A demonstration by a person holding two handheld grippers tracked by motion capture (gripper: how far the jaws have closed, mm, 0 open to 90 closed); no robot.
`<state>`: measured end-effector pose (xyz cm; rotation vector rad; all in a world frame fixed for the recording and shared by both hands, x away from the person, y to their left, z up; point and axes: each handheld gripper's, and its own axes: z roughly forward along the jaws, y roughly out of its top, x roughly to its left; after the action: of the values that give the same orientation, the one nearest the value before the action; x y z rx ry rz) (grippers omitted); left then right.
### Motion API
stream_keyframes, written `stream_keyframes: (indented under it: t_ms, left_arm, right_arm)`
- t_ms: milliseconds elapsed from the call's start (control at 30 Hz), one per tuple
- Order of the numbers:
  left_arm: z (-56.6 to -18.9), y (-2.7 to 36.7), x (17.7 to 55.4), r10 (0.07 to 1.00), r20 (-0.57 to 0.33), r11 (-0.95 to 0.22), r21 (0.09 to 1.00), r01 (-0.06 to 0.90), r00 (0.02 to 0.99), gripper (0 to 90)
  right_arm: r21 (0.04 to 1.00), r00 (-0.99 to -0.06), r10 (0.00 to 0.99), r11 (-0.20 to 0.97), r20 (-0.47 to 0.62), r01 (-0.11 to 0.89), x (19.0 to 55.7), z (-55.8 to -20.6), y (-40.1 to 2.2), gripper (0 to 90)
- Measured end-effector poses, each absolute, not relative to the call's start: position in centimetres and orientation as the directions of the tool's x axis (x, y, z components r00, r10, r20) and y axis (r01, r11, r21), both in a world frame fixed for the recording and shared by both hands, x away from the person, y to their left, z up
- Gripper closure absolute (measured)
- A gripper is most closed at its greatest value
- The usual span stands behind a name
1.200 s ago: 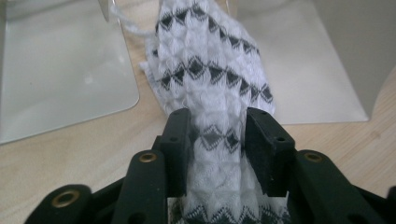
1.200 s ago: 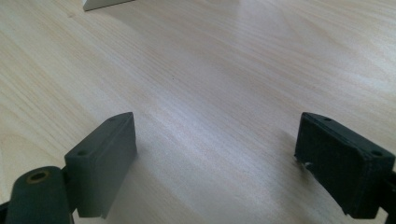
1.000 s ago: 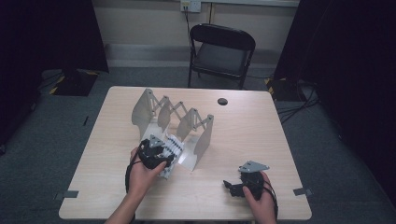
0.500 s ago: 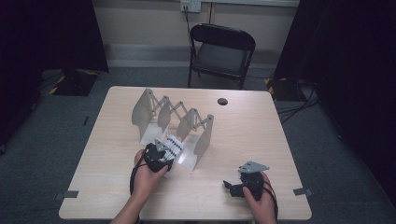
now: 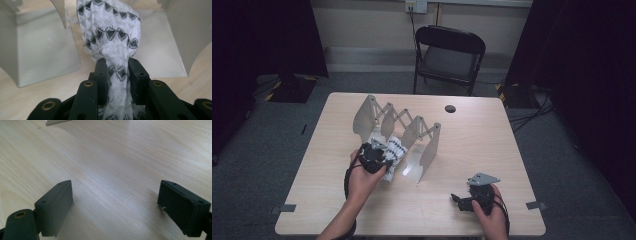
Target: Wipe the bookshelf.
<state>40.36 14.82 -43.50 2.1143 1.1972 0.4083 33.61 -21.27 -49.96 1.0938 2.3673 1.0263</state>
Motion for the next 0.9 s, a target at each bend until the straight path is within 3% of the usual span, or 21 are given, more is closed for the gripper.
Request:
stream_keyframes:
  t_ms: [333, 900]
  left_arm:
    - [-41.0, 13.5, 41.5, 0.841, -0.033, -0.359, 0.711, 0.604, 0.54, 71.5]
    - [-42.8, 16.2, 41.2, 0.866, -0.045, -0.336, 0.685, 0.646, 0.498, 71.5]
  right_arm:
    - [0.731, -0.647, 0.762, 0.443, -0.003, 0.519, 33.6, -50.0, -21.3, 12.1]
    - [0.73, -0.647, 0.763, 0.443, -0.003, 0.519, 33.6, -50.0, -21.2, 12.2]
